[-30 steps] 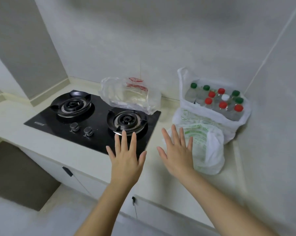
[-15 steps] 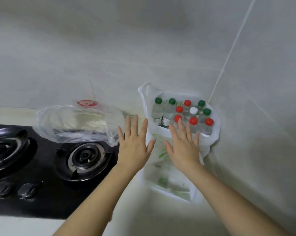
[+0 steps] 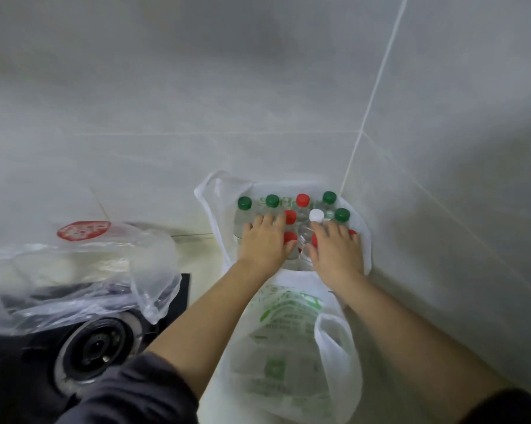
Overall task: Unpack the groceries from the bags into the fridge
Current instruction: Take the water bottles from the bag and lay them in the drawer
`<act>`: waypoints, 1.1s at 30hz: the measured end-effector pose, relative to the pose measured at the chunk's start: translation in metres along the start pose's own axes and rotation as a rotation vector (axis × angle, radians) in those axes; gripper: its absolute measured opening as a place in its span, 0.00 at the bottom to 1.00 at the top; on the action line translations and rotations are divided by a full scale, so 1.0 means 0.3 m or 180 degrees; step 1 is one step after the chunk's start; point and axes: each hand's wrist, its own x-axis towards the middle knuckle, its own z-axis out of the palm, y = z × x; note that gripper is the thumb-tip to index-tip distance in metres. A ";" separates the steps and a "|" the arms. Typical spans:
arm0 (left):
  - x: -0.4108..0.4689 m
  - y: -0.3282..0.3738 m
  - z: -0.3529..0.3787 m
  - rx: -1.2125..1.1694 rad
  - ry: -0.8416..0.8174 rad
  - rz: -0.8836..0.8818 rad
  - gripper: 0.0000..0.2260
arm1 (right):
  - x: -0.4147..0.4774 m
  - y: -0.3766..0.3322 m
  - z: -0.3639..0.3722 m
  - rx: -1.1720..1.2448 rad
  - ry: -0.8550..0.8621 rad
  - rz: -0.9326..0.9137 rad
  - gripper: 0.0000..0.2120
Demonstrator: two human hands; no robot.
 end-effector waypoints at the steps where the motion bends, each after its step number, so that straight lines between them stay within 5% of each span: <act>1: 0.014 0.007 0.011 0.0039 -0.0023 0.0013 0.24 | 0.010 0.006 0.003 -0.0122 0.0001 -0.0033 0.22; 16: 0.059 0.034 0.121 -0.0510 -0.0127 -0.0166 0.17 | 0.073 0.021 0.063 -0.0101 -0.0051 -0.0104 0.16; 23: 0.058 0.063 0.037 -0.1002 -0.0389 -0.0607 0.12 | 0.059 0.033 0.041 0.1151 -0.0043 0.0205 0.11; 33: -0.082 0.069 -0.447 -0.1247 0.0994 -0.0781 0.12 | 0.092 -0.051 -0.419 0.1815 0.0772 0.0165 0.09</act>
